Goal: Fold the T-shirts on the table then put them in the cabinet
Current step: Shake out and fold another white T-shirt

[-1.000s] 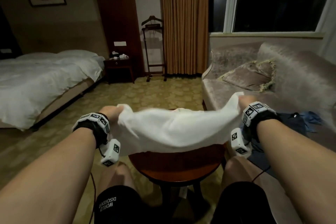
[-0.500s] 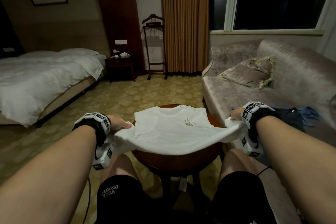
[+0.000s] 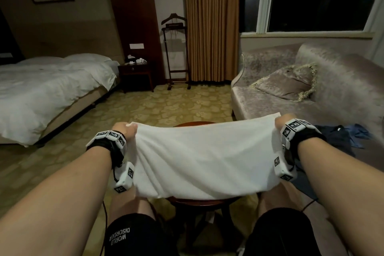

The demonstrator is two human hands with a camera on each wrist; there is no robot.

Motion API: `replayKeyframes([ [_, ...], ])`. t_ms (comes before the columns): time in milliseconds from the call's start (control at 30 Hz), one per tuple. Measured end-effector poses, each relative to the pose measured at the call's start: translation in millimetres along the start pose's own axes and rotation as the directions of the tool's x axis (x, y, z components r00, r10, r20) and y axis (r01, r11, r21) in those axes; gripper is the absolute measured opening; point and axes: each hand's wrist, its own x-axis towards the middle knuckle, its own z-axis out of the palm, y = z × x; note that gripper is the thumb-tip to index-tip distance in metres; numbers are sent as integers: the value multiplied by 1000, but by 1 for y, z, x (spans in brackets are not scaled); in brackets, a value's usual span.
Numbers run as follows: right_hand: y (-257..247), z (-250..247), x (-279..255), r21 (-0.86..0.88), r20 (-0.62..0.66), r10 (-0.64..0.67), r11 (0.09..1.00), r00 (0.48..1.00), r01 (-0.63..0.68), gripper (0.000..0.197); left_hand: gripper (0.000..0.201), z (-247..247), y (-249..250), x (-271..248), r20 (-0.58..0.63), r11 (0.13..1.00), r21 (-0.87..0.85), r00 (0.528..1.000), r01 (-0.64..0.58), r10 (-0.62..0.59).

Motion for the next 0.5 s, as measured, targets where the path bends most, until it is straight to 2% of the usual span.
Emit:
replayKeyframes([
  [67, -6, 8, 14, 65, -28, 15, 998, 1000, -13, 38, 45, 6, 3, 15, -31, 1000, 3, 999, 30, -30],
  [133, -16, 14, 28, 171, -11, 92, 981, 996, -88, 38, 40, 15, 3, 38, -74, 996, -45, 994, 77, -80],
  [200, -27, 22, 42, 362, -51, 136, 926, 989, -109, 37, 34, 27, 2, 63, -110, 988, -110, 986, 110, -123],
  [233, -33, 26, 52, 401, -61, 165, 907, 984, -127, 37, 32, 33, 2, 76, -119, 983, -135, 982, 128, -145],
  [367, -49, 49, 104, 452, -50, 191, 879, 980, -148, 37, 31, 56, 7, 123, -99, 960, -226, 976, 168, -194],
  [500, -68, 71, 148, 524, 33, 178, 835, 983, -169, 39, 32, 73, 20, 159, -67, 952, -216, 970, 216, -235],
])
